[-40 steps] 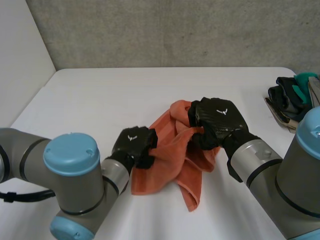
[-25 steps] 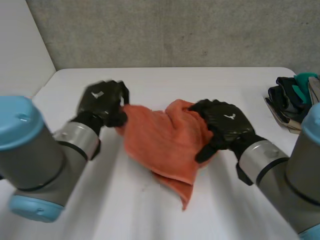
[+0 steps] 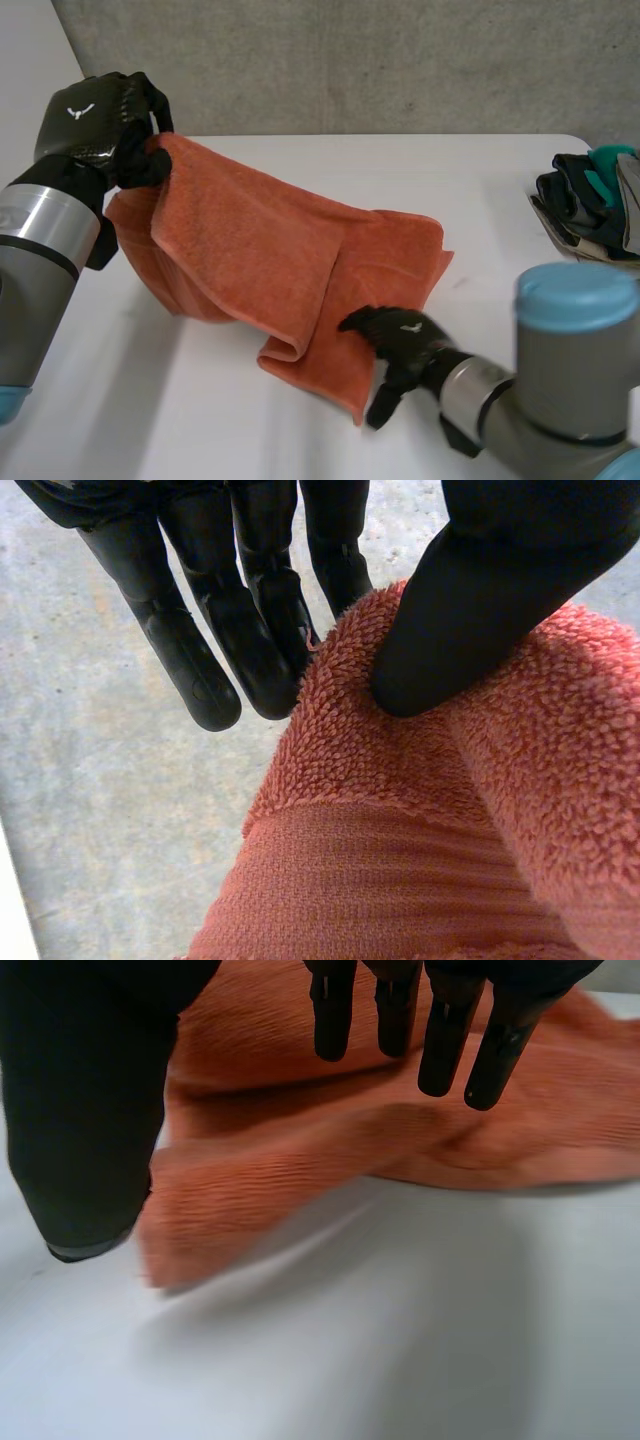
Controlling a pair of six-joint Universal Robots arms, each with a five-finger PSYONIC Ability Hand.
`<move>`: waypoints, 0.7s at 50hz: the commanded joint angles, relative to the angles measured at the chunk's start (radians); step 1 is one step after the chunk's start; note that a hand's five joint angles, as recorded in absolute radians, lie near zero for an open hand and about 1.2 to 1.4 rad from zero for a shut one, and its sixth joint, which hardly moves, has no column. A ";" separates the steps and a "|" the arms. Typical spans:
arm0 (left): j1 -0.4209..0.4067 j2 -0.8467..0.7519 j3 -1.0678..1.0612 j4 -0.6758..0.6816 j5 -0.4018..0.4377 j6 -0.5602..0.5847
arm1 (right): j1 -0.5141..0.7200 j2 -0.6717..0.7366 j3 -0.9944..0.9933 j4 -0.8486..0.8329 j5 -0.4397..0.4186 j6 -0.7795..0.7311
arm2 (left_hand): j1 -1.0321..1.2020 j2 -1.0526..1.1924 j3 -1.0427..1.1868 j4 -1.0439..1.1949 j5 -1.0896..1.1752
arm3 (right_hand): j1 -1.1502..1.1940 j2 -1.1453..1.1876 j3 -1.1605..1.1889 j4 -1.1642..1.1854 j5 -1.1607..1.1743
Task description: Fold the laundry.
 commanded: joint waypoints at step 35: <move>0.070 0.035 -0.038 -0.049 0.003 0.058 | -0.082 -0.241 -0.134 -0.109 0.220 -0.418 | 0.260 0.198 0.204 0.196 0.250 | 1.177 1.169 1.146 1.158 1.132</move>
